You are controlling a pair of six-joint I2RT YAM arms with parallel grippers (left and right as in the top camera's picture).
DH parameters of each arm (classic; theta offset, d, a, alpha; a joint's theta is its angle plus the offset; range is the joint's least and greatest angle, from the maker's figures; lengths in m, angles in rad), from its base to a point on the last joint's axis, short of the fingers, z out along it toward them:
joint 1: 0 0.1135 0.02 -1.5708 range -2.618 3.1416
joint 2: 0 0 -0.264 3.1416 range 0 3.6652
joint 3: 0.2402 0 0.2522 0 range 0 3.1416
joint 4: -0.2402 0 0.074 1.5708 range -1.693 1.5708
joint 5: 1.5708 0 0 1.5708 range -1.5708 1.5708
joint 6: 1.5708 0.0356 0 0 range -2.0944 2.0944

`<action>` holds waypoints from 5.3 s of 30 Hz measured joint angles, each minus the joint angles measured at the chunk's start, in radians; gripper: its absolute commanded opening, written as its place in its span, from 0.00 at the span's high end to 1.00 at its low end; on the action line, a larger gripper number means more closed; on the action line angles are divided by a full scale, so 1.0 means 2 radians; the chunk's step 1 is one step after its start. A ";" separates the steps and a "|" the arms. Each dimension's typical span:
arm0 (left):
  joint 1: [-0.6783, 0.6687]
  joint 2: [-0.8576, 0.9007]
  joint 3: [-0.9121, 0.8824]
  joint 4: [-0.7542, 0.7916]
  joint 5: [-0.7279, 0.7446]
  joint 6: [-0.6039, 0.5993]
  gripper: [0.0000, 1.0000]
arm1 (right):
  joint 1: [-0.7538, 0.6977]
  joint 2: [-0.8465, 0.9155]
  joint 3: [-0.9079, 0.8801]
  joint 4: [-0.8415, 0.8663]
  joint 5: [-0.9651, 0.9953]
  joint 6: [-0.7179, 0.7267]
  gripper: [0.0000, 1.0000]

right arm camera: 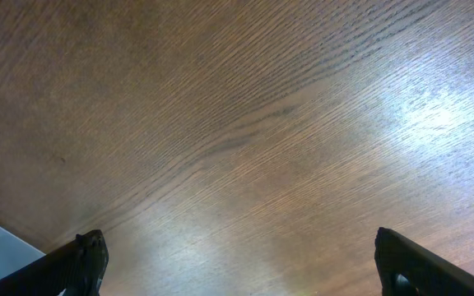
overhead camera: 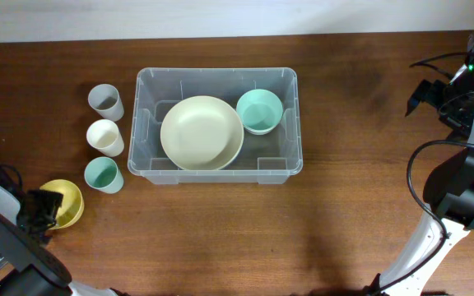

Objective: Pack container
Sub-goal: 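Lift the yellow bowl and carry it over the container, then lower the yellow bowl onto the green bowl and open the left gripper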

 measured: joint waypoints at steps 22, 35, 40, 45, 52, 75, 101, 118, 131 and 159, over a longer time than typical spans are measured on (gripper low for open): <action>-0.001 0.004 0.272 -0.142 0.002 0.018 0.99 | 0.000 0.000 0.000 0.000 0.000 0.001 0.01; -0.195 0.005 0.525 -0.155 0.208 0.094 0.99 | 0.000 0.000 0.000 0.000 0.000 0.000 0.01; -0.357 0.010 0.526 -0.130 0.205 0.130 0.99 | 0.000 0.000 0.000 0.000 0.000 0.000 0.01; -0.473 0.031 0.526 -0.116 0.149 0.155 0.99 | 0.000 0.000 0.000 0.000 0.000 0.000 0.01; -0.561 0.107 0.527 -0.096 0.090 0.187 0.99 | 0.000 0.000 0.000 0.000 0.000 0.000 0.01; -0.576 0.232 0.527 -0.081 0.078 0.226 0.99 | 0.000 0.000 0.000 0.000 0.000 0.000 0.01; -0.582 0.267 0.528 -0.067 0.078 0.243 0.62 | 0.000 0.000 0.000 0.000 0.000 0.000 0.01; -0.582 0.267 0.553 -0.080 0.068 0.245 0.80 | 0.000 0.000 0.000 0.000 0.000 0.000 0.01; -0.582 0.275 0.553 -0.090 0.059 0.246 0.76 | 0.000 0.000 0.000 0.000 0.000 0.000 0.01; -0.582 0.286 0.553 -0.100 0.088 0.252 0.99 | 0.000 0.000 0.000 0.000 0.000 0.000 0.01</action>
